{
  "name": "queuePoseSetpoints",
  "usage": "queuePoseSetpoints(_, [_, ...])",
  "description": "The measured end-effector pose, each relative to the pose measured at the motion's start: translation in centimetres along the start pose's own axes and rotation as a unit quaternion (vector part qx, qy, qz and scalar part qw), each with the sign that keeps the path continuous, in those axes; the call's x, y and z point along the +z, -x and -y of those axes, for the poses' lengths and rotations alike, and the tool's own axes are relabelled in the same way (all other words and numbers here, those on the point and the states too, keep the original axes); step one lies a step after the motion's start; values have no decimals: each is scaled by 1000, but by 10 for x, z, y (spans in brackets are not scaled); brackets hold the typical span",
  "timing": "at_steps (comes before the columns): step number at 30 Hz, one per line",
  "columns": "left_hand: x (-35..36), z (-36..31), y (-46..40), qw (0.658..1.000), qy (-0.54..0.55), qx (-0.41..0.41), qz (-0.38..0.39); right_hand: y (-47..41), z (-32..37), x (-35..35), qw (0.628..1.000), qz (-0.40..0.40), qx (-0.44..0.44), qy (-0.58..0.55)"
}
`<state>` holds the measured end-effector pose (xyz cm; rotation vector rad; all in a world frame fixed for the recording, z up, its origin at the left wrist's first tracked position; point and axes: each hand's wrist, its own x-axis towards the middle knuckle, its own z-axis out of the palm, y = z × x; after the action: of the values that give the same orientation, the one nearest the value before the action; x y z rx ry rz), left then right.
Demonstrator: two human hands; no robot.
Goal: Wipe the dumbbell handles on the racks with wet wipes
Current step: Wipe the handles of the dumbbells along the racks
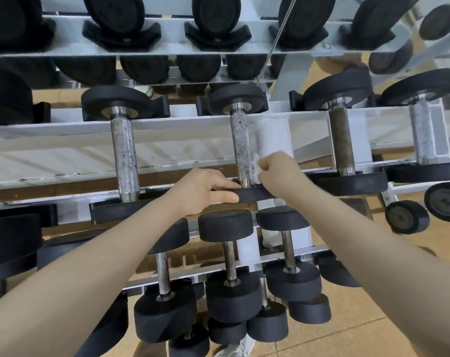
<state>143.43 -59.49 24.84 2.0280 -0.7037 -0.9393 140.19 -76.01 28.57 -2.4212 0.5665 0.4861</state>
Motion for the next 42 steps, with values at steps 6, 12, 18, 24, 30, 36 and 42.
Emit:
queuePoseSetpoints(6, [3,3,1,1000,-3,17,-16,-33,18,-8,982,-177,-66,3])
queuePoseSetpoints(12, [2,6,-1,1000,-4,22,-8,-22,-4,3,975,-107,-196,7])
queuePoseSetpoints(18, [3,6,-1,1000,-1,17,-22,-1,-5,-14,967,44,-238,82])
queuePoseSetpoints(24, [8,8,0,999,35,-4,-42,-39,45,-23,892,-101,-246,365])
queuePoseSetpoints(30, [13,9,4,996,57,10,-70,-18,27,-15,829,47,-337,443])
queuePoseSetpoints(36, [16,9,7,994,76,5,-84,-32,35,-30,896,-11,-257,361])
queuePoseSetpoints(42, [16,7,7,993,75,4,-90,-36,42,-22,859,-46,-263,437])
